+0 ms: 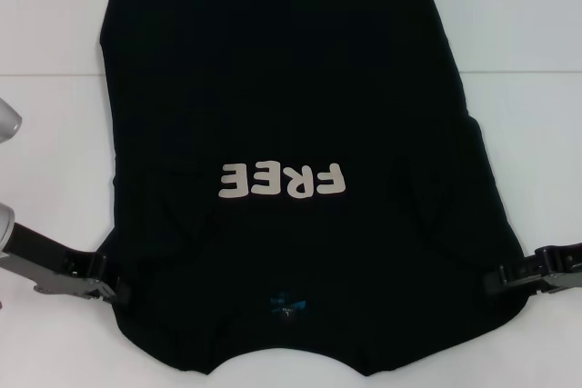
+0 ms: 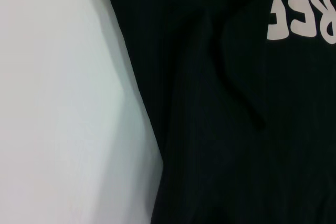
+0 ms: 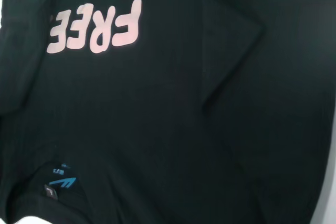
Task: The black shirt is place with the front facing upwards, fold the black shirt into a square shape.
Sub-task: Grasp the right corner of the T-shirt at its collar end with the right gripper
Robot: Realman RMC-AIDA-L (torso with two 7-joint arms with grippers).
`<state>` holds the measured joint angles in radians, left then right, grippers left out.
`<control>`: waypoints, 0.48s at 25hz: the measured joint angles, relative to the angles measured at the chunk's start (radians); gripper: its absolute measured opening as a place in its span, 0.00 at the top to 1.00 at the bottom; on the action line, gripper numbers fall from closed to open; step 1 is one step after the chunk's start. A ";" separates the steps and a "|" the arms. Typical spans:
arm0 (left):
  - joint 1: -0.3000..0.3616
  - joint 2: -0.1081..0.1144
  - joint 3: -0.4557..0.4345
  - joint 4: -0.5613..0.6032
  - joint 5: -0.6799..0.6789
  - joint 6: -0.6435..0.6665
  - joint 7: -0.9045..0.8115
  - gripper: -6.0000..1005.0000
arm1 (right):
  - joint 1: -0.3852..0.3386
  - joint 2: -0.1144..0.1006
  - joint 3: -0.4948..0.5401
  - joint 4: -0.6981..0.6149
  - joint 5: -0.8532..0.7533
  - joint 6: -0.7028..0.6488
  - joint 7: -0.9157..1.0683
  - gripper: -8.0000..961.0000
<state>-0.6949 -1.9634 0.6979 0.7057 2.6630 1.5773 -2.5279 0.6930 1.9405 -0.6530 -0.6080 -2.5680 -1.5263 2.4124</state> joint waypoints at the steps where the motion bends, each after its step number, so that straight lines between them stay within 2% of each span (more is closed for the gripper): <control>1: 0.000 0.000 0.000 0.000 0.000 0.000 0.000 0.97 | 0.001 0.000 0.000 0.000 0.000 0.000 0.000 0.25; 12: 0.000 0.000 0.000 0.001 -0.002 -0.002 0.000 0.97 | 0.009 0.003 -0.008 0.001 -0.003 0.008 -0.014 0.25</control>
<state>-0.6949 -1.9634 0.6980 0.7068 2.6614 1.5753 -2.5279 0.7016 1.9435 -0.6609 -0.6074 -2.5715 -1.5183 2.3984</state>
